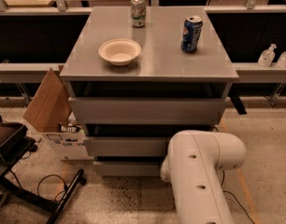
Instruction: Open bottom drawer
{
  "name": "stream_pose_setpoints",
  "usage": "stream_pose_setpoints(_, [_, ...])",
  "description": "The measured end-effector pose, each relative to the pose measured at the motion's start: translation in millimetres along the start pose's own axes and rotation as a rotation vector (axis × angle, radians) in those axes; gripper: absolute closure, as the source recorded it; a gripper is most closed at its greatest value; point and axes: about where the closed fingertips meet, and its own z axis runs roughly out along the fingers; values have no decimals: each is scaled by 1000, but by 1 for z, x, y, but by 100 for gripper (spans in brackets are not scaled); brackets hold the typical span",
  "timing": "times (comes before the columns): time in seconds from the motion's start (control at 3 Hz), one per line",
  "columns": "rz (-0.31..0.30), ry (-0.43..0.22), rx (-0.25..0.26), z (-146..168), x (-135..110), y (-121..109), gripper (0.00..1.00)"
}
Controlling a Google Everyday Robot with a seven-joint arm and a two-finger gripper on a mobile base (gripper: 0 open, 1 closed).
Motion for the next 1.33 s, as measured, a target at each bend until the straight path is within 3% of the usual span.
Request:
stream_pose_setpoints(0.33, [0,0,0,-5,0,-1,99])
stream_pose_setpoints(1.33, [0,0,0,-17,-2,-4,100])
